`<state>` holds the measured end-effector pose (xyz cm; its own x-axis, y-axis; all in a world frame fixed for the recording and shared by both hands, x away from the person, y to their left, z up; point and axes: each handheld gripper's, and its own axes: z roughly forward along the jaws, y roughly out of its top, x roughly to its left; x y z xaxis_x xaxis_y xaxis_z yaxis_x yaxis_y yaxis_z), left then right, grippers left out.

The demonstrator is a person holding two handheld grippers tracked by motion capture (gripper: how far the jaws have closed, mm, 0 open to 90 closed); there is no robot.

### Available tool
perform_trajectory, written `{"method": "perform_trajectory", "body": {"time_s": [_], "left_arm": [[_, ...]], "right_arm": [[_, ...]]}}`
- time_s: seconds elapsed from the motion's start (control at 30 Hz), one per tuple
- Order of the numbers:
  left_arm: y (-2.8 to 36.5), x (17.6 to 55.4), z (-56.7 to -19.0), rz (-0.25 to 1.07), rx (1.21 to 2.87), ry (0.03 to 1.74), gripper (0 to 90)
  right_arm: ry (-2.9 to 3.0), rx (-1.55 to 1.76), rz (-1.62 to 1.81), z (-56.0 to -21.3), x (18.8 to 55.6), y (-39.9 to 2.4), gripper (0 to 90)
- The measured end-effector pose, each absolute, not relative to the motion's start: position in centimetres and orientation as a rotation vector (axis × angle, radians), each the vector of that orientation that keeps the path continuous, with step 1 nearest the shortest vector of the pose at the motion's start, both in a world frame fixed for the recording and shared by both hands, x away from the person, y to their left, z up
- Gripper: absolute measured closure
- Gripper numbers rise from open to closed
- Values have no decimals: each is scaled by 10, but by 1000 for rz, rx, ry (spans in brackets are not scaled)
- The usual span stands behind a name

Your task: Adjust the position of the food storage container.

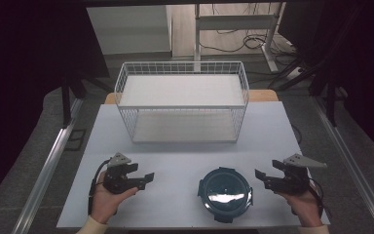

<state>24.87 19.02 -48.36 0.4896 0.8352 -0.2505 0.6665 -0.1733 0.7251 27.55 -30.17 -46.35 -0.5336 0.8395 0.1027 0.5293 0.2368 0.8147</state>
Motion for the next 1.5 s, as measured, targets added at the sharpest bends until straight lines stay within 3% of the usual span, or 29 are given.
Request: {"method": "perform_trajectory", "body": {"time_s": [1.17,1.5], "left_arm": [[187,246,-489,267,1915,1262,185],[188,247,-490,287,1924,1246,184]], "right_arm": [[2193,1296,1179,-459,272,-304,298],[2224,1321,1126,-458,269,-306,426]]}}
